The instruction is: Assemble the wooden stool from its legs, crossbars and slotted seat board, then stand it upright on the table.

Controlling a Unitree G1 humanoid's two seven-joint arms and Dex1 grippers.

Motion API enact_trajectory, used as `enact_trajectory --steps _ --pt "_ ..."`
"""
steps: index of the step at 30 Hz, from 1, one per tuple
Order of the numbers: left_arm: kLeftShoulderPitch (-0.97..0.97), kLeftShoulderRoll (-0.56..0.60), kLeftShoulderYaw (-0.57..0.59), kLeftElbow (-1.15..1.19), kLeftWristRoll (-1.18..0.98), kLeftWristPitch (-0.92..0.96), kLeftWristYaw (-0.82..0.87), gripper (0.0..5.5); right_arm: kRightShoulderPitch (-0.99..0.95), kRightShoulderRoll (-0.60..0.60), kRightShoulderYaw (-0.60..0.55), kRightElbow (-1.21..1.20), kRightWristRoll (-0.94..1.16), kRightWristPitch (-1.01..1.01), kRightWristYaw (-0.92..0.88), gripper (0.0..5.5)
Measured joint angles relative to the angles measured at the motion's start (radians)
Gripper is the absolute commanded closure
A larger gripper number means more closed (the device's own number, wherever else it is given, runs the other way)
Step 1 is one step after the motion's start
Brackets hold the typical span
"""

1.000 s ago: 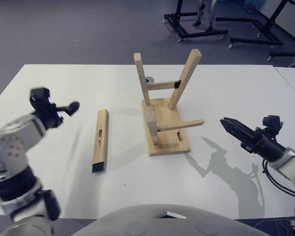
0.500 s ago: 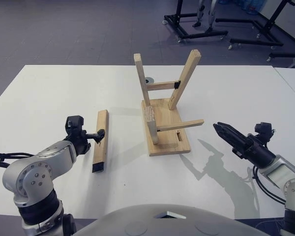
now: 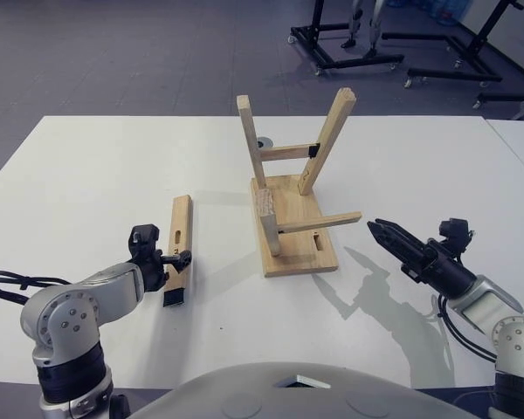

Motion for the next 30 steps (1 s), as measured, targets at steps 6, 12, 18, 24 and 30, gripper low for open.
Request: enact_trajectory --steps 6,12,18,24,30 --pt "0.033 0.039 -0.053 -0.031 -0.003 -0.008 0.001 2.42 0.0 0.0 0.0 0.0 0.0 0.0 -0.005 0.1" --pt "0.035 0.063 -0.059 -0.019 0.009 -0.008 0.0 3.17 0.002 0.004 0.0 0.0 0.0 0.0 -0.006 0.1" --pt "0.033 0.063 -0.061 -0.018 0.033 -0.008 -0.005 3.44 0.002 0.004 0.0 0.0 0.0 0.0 -0.007 0.1" --pt "-0.011 0.069 -0.041 0.015 0.072 -0.004 -0.046 3.44 0.0 0.004 -0.011 0.007 0.015 0.0 -0.005 0.1" --pt "-0.286 0.163 0.102 0.192 0.146 -0.083 -0.219 3.44 -0.11 -0.087 -0.117 0.127 0.064 0.0 0.0 0.1"
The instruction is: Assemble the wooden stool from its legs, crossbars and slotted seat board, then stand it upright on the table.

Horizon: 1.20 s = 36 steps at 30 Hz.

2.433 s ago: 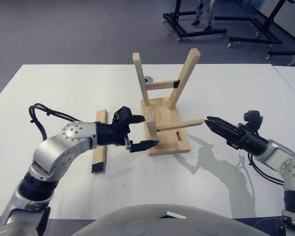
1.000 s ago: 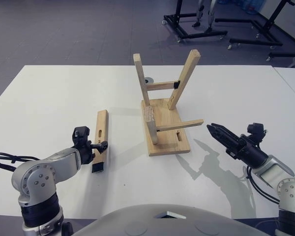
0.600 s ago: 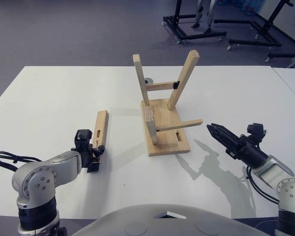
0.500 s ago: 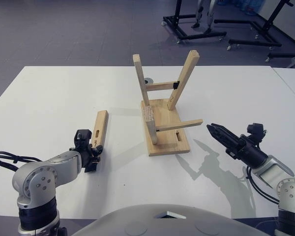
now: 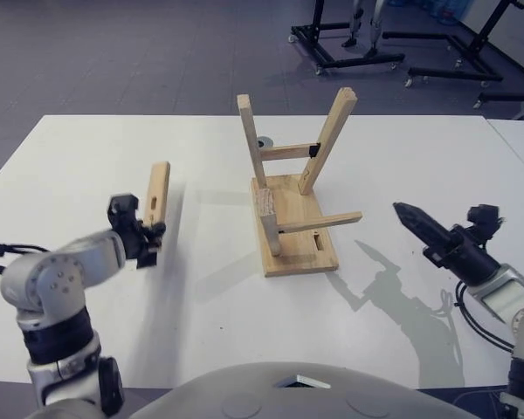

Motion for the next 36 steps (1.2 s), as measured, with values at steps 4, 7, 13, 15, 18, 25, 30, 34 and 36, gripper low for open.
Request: enact_trajectory --steps 4,7,13,15,18,25,30,34,36 --pt "-0.213 0.101 0.067 0.108 -0.078 -0.173 -0.281 3.44 -0.172 -0.078 -0.046 0.119 0.061 0.031 -0.026 0.1" --pt "-0.35 0.116 0.096 0.12 -0.226 -0.238 -0.456 3.44 -0.352 -0.099 -0.023 0.152 0.132 0.088 -0.065 0.1" --pt "-0.508 0.035 0.042 0.191 -0.527 -0.257 -0.566 3.44 -0.652 -0.03 0.109 0.155 0.293 0.2 -0.177 0.1" --pt "-0.509 0.033 -0.004 0.193 -0.556 -0.256 -0.591 3.44 -0.702 0.0 0.127 0.156 0.345 0.214 -0.224 0.1" --pt "-0.509 0.039 -0.074 0.178 -0.567 -0.257 -0.64 3.44 -0.752 0.052 0.155 0.14 0.427 0.22 -0.297 0.1" --pt "-0.501 0.101 -0.164 0.17 -0.522 -0.276 -0.761 3.44 -0.807 0.097 0.184 0.102 0.632 0.196 -0.425 0.1" --pt "-0.483 0.116 -0.206 0.174 -0.48 -0.294 -0.807 3.44 -0.823 0.149 0.248 0.061 0.761 0.155 -0.498 0.1" --pt "-0.483 0.115 -0.23 0.169 -0.477 -0.301 -0.83 3.44 -0.832 0.184 0.303 0.028 0.775 0.12 -0.528 0.1" --pt "-0.482 0.115 -0.238 0.166 -0.477 -0.302 -0.837 3.44 -0.833 0.185 0.31 0.028 0.779 0.111 -0.528 0.1"
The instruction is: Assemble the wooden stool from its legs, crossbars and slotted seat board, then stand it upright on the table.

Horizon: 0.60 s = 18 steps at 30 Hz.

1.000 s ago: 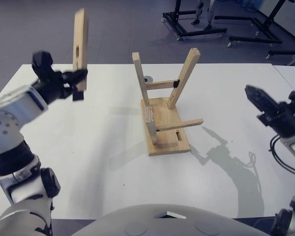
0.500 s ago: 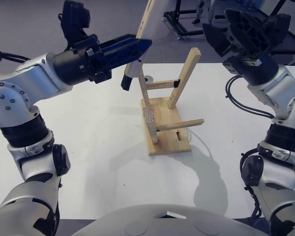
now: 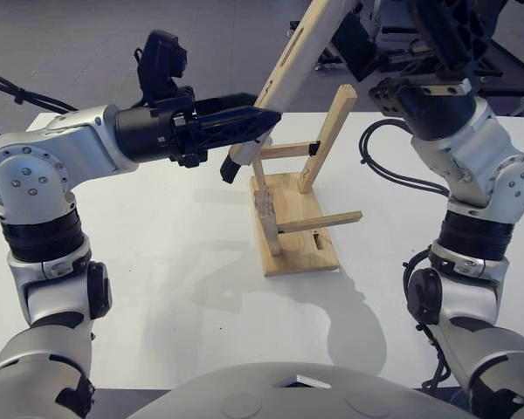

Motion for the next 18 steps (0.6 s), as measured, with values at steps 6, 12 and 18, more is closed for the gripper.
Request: enact_trajectory --steps 6,12,18 --pt "0.017 -0.002 -0.02 -0.031 -0.02 0.0 0.001 3.44 0.0 -0.006 0.002 -0.009 0.048 -0.011 0.0 0.1" --pt "0.017 -0.011 -0.032 -0.036 -0.025 -0.008 0.011 3.44 0.031 -0.022 0.012 -0.032 0.056 0.004 0.009 0.1" --pt "0.017 -0.011 -0.037 -0.054 -0.032 -0.015 0.011 3.44 0.055 -0.045 0.014 -0.031 0.056 0.022 0.018 0.1"
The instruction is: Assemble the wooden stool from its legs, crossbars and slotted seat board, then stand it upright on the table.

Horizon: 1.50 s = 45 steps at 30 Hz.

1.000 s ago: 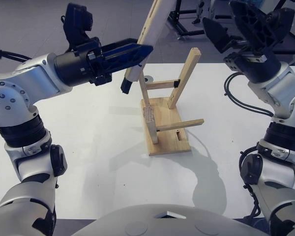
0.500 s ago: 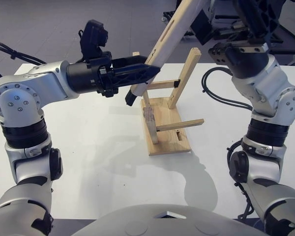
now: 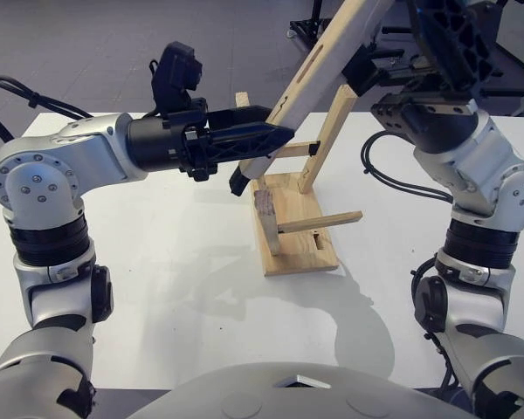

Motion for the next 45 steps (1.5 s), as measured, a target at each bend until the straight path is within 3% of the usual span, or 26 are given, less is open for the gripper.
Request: enact_trajectory --steps 10,19,23,26,37,45 --pt "0.025 -0.001 -0.033 -0.022 0.011 -0.011 0.03 3.44 0.021 -0.041 0.029 -0.004 -0.001 0.015 0.008 0.1" --pt "0.116 0.055 0.012 -0.097 -0.238 -0.012 0.24 3.44 0.185 -0.098 0.048 -0.008 -0.039 0.058 0.06 0.1" --pt "0.124 0.11 0.017 -0.1 -0.334 -0.04 0.306 3.44 0.097 0.199 0.245 -0.058 -0.214 -0.1 -0.091 0.1" --pt "0.169 0.132 0.006 -0.125 -0.426 -0.053 0.345 3.44 0.078 0.241 0.279 -0.124 -0.225 -0.125 -0.15 0.1" --pt "0.205 0.148 -0.039 -0.125 -0.34 -0.126 0.339 3.44 0.108 0.221 0.265 -0.171 -0.213 -0.151 -0.197 0.1" --pt "0.198 0.23 -0.024 -0.012 -0.12 -0.141 0.19 3.44 0.061 0.056 0.12 -0.159 -0.166 -0.153 -0.193 0.1"
